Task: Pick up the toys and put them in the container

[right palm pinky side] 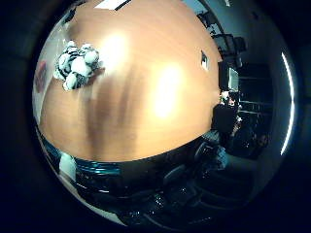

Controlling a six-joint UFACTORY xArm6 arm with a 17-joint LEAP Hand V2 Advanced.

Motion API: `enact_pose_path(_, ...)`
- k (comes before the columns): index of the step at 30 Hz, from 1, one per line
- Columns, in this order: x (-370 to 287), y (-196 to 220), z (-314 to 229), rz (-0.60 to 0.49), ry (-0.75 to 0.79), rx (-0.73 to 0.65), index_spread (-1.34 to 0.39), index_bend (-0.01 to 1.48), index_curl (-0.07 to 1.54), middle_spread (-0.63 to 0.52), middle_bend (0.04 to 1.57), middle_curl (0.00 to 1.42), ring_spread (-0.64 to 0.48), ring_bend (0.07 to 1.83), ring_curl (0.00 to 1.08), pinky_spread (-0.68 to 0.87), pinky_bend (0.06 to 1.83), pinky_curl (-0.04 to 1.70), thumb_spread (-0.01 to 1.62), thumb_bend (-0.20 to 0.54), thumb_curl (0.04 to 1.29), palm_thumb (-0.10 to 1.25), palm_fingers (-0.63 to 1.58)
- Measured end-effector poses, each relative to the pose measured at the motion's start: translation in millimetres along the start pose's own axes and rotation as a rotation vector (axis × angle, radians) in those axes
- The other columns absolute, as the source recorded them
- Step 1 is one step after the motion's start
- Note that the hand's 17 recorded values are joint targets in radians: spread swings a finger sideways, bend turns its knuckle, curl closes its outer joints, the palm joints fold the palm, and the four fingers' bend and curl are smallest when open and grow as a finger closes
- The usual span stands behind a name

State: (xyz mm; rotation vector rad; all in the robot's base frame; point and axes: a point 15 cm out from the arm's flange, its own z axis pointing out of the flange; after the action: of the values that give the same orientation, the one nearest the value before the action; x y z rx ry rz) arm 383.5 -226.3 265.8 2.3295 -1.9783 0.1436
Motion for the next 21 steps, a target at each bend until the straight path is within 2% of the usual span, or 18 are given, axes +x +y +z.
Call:
enact_pose_path(12, -0.6, -19.4, 64.7, 0.009, -0.053, -0.058, -0.30, 0.17, 0.30, 0.06, 0.19, 0.32, 0.20, 0.19, 0.25, 0.42, 0.33, 0.31, 1.00, -0.026, 0.29, 0.53, 0.13)
enact_pose_path(21, -9.5, -41.9, 82.3, -0.003, -0.053, -0.059, -0.29, 0.17, 0.30, 0.06, 0.20, 0.32, 0.20, 0.20, 0.24, 0.42, 0.31, 0.31, 1.00, -0.026, 0.29, 0.53, 0.14)
